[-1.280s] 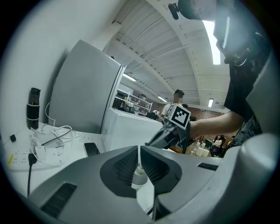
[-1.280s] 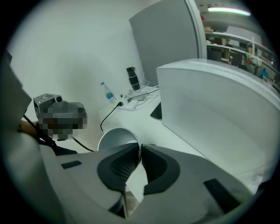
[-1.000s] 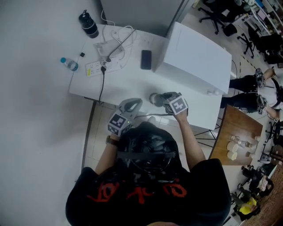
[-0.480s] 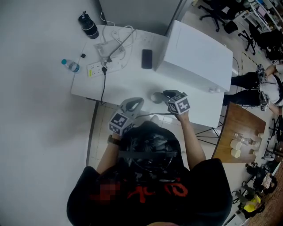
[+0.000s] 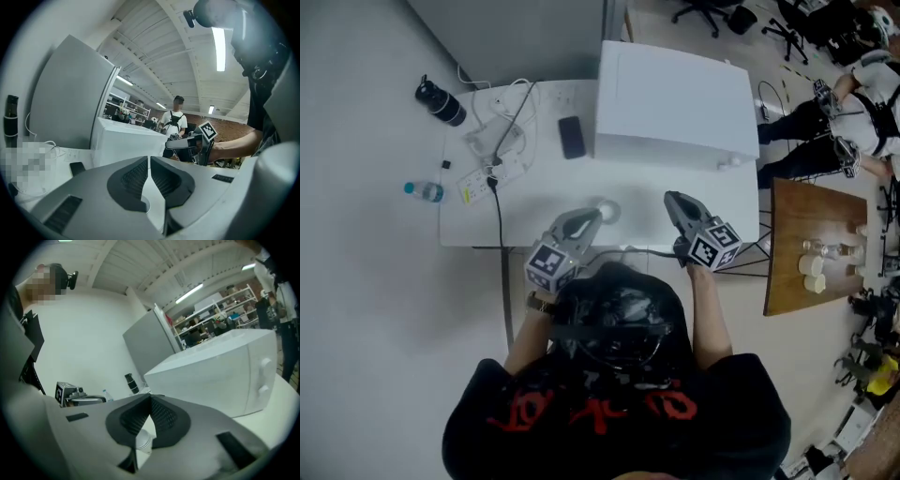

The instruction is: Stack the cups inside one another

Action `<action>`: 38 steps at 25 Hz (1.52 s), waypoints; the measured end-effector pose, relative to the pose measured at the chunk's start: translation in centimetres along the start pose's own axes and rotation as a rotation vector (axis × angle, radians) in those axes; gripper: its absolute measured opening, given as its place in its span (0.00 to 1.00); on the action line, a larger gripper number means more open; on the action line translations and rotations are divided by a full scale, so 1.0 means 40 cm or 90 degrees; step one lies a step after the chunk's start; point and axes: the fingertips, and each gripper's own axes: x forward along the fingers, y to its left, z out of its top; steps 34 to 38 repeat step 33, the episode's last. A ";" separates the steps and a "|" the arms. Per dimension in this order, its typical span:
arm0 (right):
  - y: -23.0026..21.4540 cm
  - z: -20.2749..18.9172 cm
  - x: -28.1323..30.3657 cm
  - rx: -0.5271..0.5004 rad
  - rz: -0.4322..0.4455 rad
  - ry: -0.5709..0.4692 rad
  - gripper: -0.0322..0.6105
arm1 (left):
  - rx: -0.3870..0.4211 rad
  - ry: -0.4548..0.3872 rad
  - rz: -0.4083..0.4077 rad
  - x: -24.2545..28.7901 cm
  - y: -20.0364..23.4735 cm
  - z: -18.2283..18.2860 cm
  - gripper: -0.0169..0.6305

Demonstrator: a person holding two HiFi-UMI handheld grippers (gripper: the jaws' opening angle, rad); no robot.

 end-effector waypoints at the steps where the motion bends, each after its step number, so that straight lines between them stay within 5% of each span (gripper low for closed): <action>1: -0.008 0.012 -0.024 0.001 -0.015 -0.019 0.06 | 0.003 0.000 -0.011 0.014 -0.008 0.012 0.06; 12: -0.028 0.033 -0.196 0.013 -0.122 -0.106 0.05 | 0.028 0.002 -0.063 0.068 -0.075 0.072 0.06; 38: 0.058 0.030 -0.168 -0.015 -0.086 -0.109 0.05 | 0.006 -0.020 -0.013 -0.012 -0.061 0.078 0.05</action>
